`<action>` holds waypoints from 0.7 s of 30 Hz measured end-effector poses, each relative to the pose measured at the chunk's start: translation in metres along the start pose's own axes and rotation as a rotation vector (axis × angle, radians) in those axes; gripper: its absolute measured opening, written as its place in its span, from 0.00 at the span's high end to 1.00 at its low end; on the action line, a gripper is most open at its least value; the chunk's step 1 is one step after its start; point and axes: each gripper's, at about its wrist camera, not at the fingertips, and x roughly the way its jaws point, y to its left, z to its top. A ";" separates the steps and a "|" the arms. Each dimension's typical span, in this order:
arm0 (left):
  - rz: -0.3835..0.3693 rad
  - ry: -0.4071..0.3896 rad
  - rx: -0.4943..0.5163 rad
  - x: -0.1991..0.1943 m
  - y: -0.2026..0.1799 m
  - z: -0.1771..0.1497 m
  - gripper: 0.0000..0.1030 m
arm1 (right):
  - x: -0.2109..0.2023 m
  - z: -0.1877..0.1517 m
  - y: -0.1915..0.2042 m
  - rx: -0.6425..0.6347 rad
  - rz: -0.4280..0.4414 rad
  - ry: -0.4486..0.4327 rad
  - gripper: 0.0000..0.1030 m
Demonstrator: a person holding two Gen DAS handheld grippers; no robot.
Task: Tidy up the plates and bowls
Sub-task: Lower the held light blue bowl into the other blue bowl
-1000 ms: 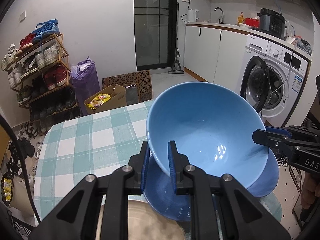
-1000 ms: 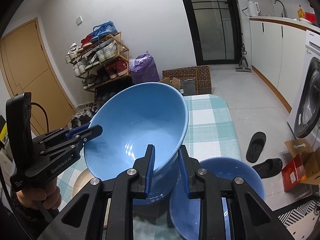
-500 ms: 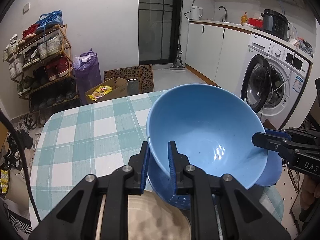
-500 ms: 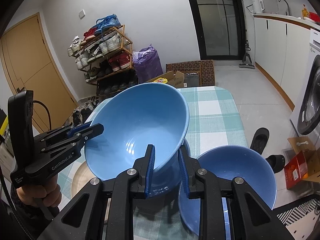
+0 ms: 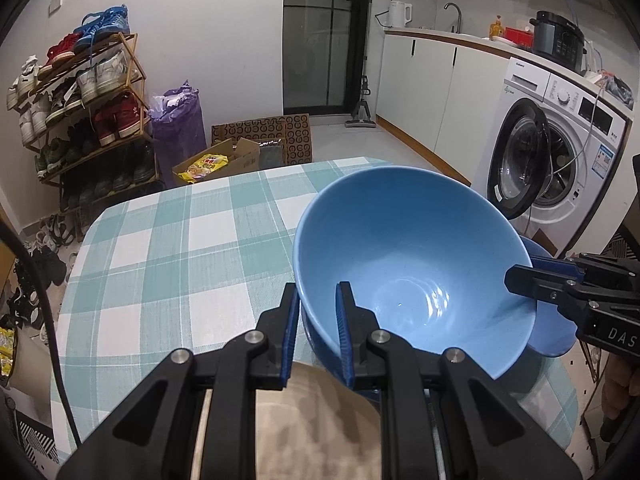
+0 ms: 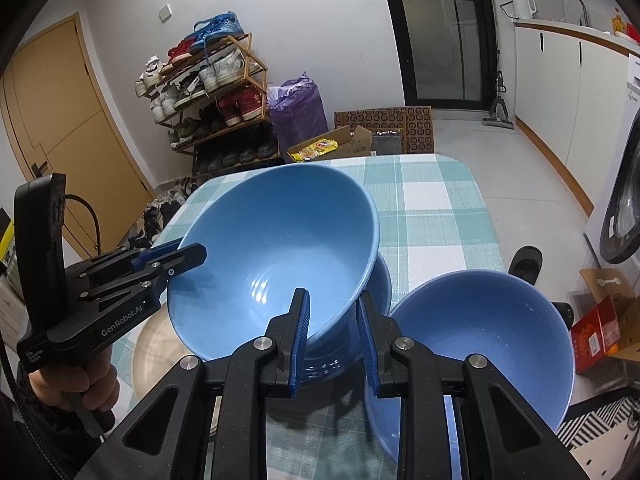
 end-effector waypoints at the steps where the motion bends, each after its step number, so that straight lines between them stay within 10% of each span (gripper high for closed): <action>1: 0.000 0.004 -0.002 0.002 0.001 -0.001 0.84 | 0.004 0.000 0.000 -0.003 -0.002 0.005 0.77; 21: 0.008 0.049 -0.003 0.020 0.005 -0.016 0.84 | 0.037 -0.015 0.006 -0.062 -0.055 0.053 0.77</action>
